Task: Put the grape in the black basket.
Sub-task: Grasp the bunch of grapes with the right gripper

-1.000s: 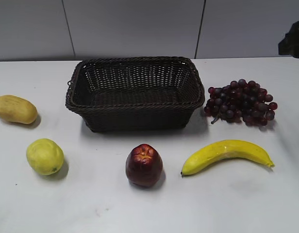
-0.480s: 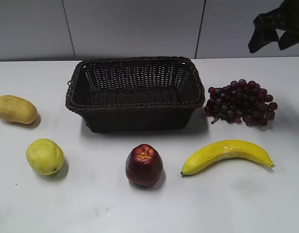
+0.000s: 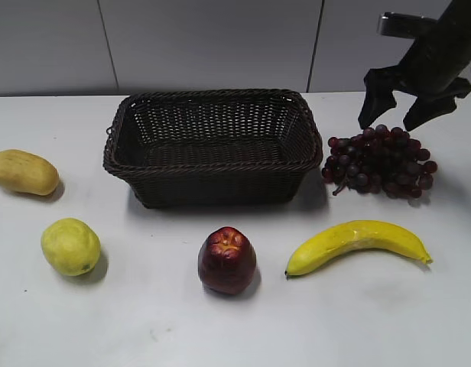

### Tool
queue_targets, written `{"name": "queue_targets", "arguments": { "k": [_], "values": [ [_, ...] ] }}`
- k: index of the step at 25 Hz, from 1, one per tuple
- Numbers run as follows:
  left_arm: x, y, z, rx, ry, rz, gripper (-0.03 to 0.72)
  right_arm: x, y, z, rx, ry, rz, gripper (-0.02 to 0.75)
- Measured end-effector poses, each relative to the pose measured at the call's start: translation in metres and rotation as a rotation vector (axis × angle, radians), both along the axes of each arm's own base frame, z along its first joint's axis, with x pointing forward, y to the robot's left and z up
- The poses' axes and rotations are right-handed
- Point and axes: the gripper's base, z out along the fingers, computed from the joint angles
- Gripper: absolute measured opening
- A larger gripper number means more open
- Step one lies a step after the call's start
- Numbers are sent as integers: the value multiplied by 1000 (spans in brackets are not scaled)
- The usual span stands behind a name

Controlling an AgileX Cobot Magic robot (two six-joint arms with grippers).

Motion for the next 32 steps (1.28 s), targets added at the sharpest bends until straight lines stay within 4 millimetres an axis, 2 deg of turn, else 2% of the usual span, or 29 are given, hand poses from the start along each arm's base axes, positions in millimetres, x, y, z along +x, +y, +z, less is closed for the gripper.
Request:
{"name": "queue_targets", "arguments": {
  "k": [4,13,18,20,21,22,24,25,32],
  "values": [
    [0,0,0,0,0,0,236,3,6,-17,47,61,-79,645],
    [0,0,0,0,0,0,236,14,9,-76,73,150,-176,645],
    [0,0,0,0,0,0,236,19,12,-90,99,153,-199,624],
    [0,0,0,0,0,0,236,21,13,-94,108,150,-207,585],
    [0,0,0,0,0,0,236,21,13,-94,111,145,-211,540],
    [0,0,0,0,0,0,236,22,14,-95,114,141,-215,489],
    [0,0,0,0,0,0,236,24,14,-93,120,129,-220,315],
    [0,0,0,0,0,0,236,25,14,-92,121,124,-220,276],
    [0,0,0,0,0,0,236,28,13,-86,90,108,-176,278]
  ]
}}
